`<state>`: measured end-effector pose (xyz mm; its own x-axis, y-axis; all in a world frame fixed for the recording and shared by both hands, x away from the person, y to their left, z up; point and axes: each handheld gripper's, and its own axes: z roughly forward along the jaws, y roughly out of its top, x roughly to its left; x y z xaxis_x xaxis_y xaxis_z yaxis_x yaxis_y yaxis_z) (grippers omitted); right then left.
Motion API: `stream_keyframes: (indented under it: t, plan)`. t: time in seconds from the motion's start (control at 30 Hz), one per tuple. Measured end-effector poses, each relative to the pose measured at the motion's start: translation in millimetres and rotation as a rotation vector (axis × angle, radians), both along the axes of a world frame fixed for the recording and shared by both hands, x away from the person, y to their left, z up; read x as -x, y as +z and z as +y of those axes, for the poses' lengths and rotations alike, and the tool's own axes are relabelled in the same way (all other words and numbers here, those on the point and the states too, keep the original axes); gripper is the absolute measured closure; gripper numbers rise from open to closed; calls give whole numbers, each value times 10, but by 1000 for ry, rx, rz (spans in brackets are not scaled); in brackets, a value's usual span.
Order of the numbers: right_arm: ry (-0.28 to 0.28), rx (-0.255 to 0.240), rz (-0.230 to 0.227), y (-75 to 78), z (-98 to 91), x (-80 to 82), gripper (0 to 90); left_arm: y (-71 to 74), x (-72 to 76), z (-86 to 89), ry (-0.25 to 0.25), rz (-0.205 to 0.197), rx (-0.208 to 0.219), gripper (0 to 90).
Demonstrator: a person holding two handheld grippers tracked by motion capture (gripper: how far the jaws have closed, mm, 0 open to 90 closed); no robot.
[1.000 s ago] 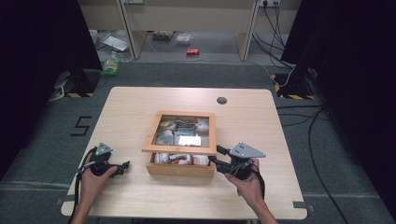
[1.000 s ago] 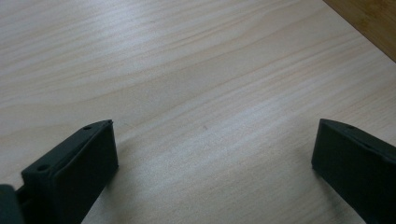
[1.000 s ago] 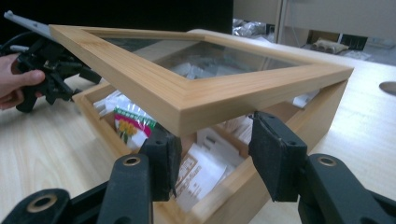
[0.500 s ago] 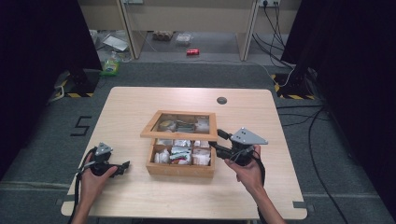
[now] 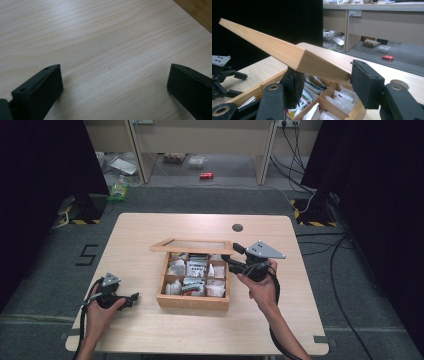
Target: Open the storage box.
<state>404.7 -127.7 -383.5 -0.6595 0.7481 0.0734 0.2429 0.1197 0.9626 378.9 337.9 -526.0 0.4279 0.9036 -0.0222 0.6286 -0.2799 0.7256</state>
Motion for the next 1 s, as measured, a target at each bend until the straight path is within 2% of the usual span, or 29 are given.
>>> stream_keyframes:
  t: [0.1, 0.2, 0.8, 1.0]
  plan:
    - [-21, 27, 17, -7, 19, -59, 472, 0, 0, 0, 0, 1, 0, 0]
    - [-27, 1, 40, -51, 14, -138, 474, 0, 0, 0, 0, 0, 0, 0]
    - [-102, -10, 62, -65, 55, -493, 503, 0, 0, -1, 1, 0, 2, 0]
    - [-133, -37, 77, -76, 45, -610, 505, 0, 0, -1, 1, 0, 1, 0]
